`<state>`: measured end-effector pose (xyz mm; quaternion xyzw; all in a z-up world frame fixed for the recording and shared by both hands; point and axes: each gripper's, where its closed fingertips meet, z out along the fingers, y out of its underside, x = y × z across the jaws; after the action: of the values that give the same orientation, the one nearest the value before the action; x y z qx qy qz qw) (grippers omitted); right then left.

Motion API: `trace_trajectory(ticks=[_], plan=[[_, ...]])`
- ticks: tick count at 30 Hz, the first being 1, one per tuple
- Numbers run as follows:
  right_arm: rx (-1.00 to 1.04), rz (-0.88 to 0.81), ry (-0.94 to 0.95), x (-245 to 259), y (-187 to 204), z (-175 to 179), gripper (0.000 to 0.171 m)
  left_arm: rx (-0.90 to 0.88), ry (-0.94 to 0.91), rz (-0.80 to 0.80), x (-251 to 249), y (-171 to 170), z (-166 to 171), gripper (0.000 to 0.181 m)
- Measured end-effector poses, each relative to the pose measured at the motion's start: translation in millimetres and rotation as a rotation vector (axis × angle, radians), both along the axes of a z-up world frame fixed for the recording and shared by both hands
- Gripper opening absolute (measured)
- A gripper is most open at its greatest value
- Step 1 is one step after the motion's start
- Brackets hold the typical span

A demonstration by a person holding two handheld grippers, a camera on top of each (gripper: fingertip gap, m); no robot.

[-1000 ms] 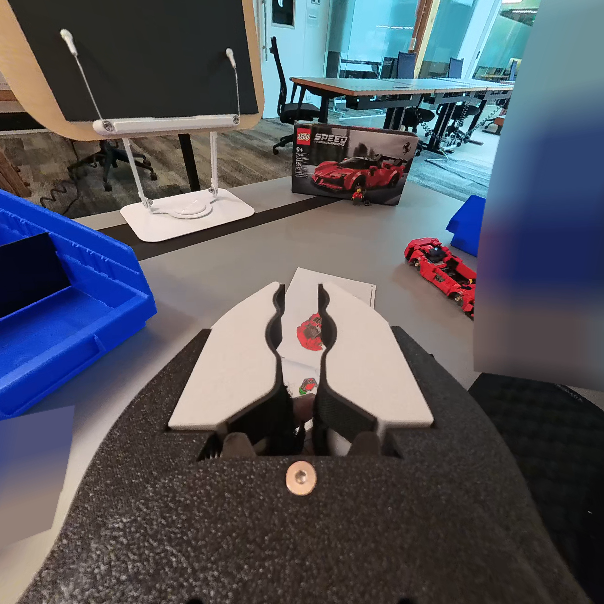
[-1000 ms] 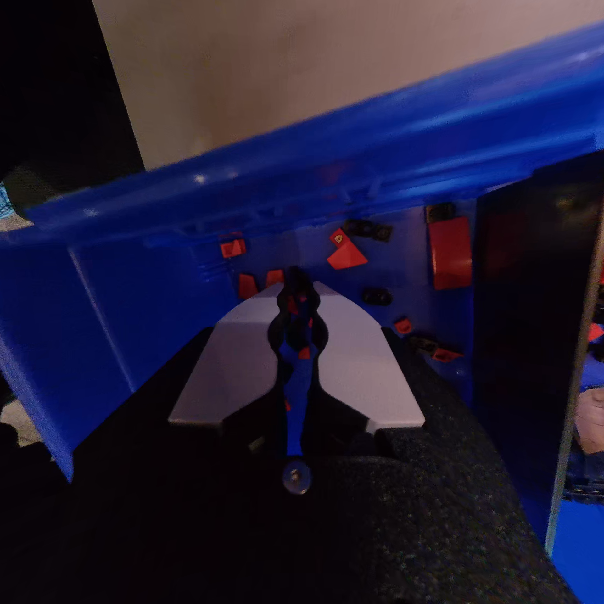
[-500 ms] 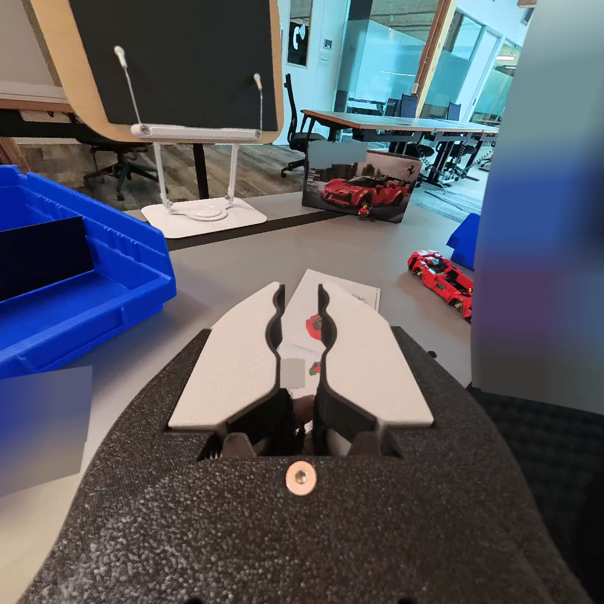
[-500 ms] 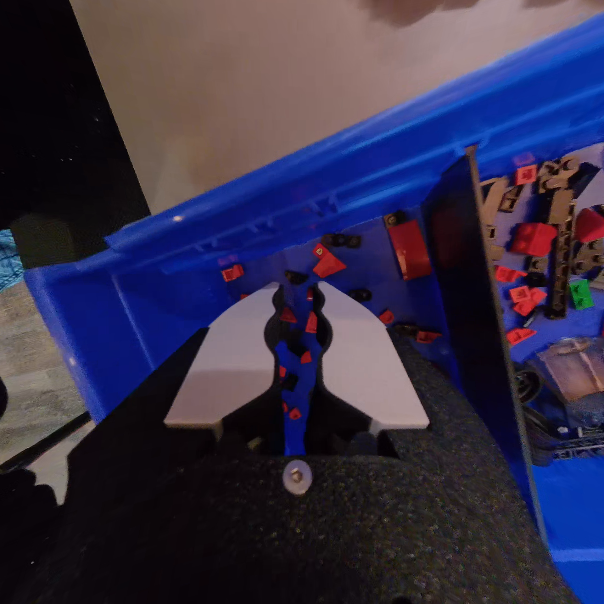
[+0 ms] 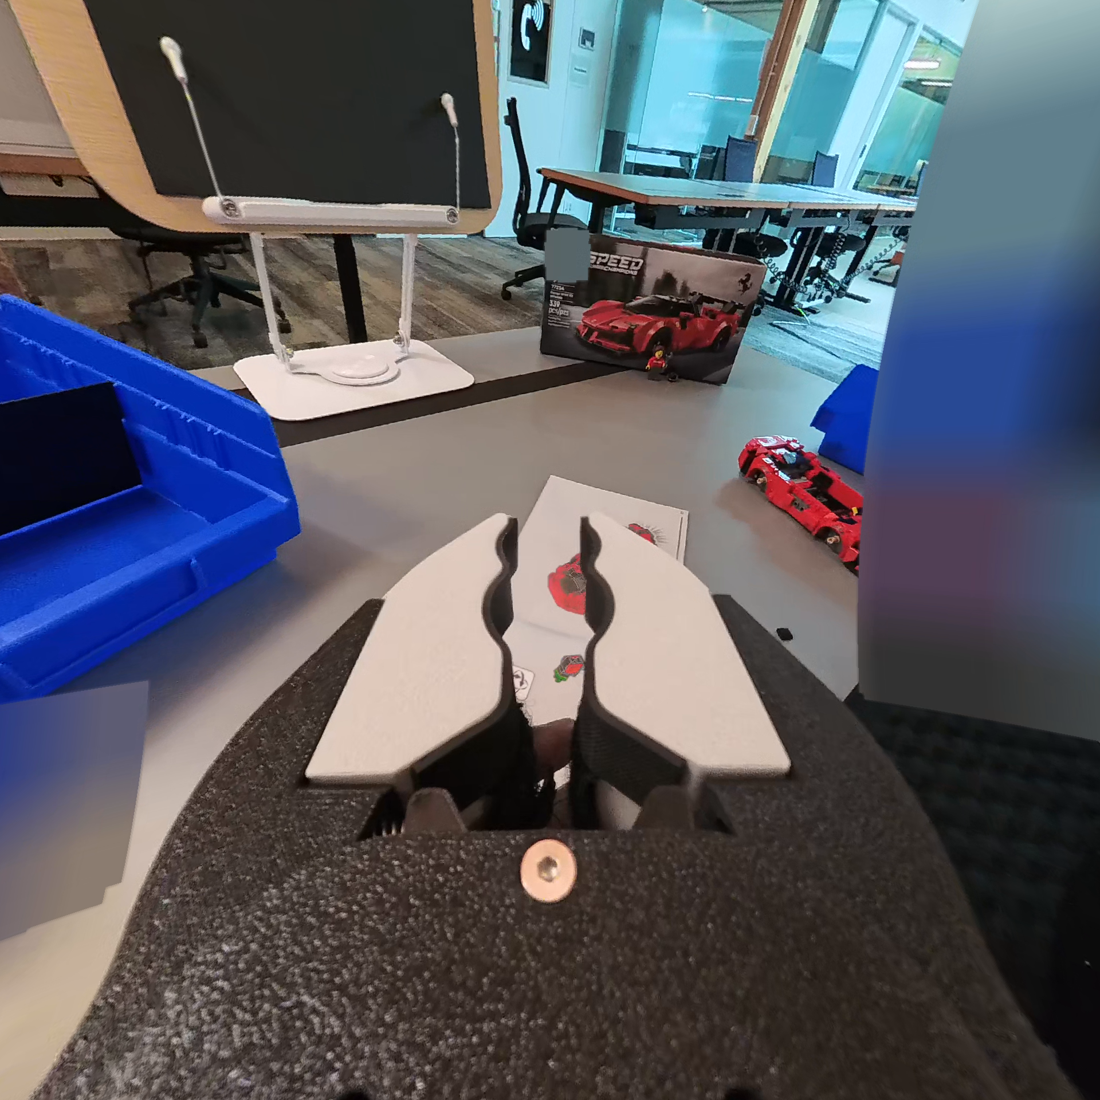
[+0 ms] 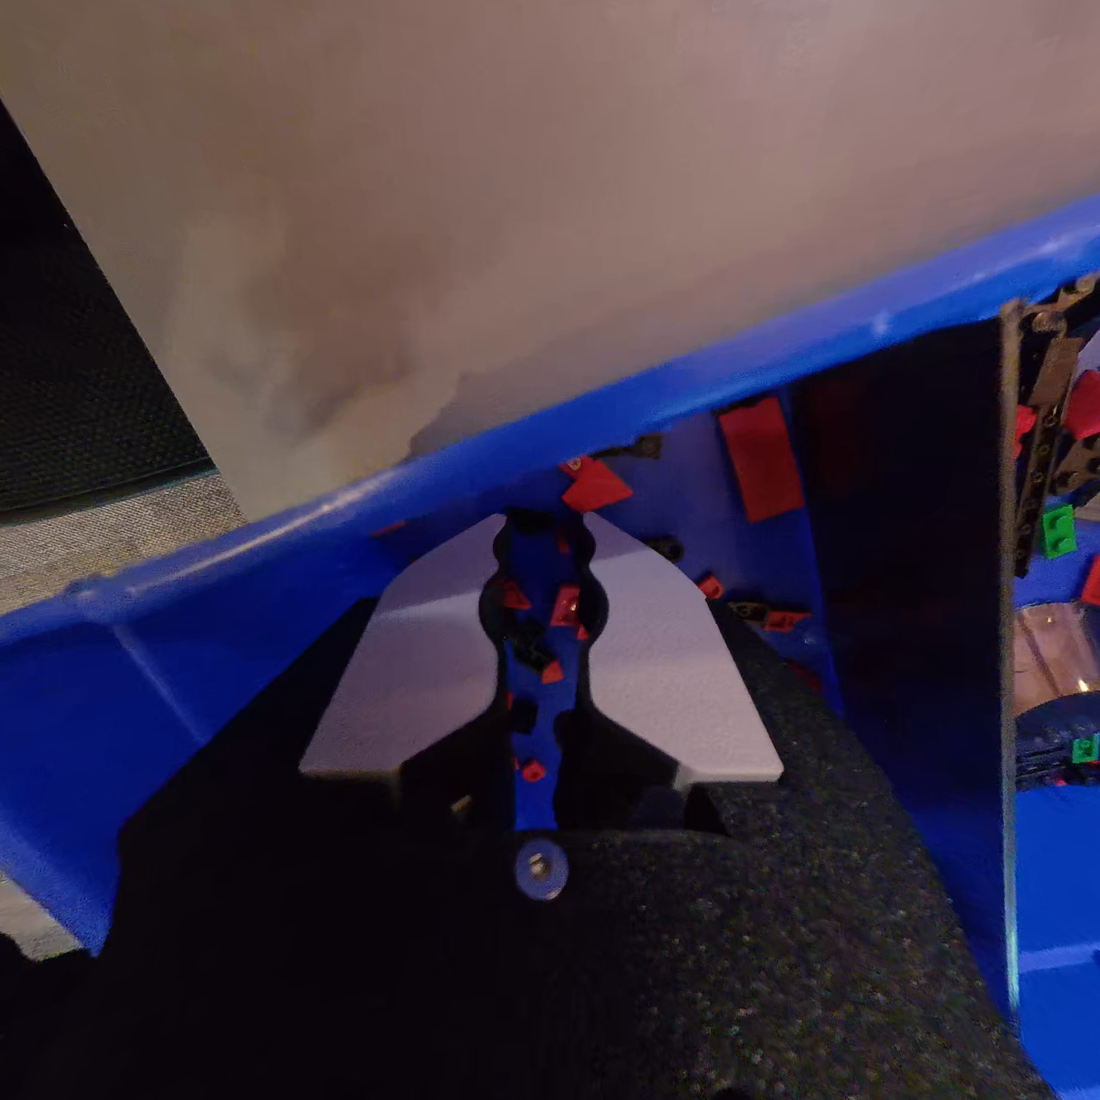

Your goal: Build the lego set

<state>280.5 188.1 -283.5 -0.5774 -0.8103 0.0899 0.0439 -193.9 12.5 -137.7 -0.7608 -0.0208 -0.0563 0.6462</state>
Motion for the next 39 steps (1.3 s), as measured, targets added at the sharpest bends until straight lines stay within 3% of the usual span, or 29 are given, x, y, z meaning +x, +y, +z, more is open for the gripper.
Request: trace_trajectory(ticks=[7, 10, 13, 17, 34, 39], plan=[[0.011, -0.013, 0.016, 4, 3, 5, 0.032, -0.013, 0.008, -0.004, 2, 3, -2, 0.02], [0.063, -0.039, 0.01, 11, 14, 12, 0.031, -0.012, 0.008, -0.001, 2, 3, 0, 0.02], [-0.068, -0.003, 0.126, -4, -7, 21, 0.019, -0.014, 0.014, -0.002, 3, 3, 0, 0.02], [-0.042, 0.018, 0.029, 1, -6, 4, 0.025, -0.013, 0.011, -0.011, 5, 4, 0, 0.02], [0.023, 0.025, 0.037, -1, -4, -1, 0.014, -0.015, -0.001, -0.015, 6, 4, -4, 0.02], [0.042, -0.049, 0.159, -8, 9, 24, 0.013, 0.01, 0.008, -0.014, 5, 0, 1, 0.02]])
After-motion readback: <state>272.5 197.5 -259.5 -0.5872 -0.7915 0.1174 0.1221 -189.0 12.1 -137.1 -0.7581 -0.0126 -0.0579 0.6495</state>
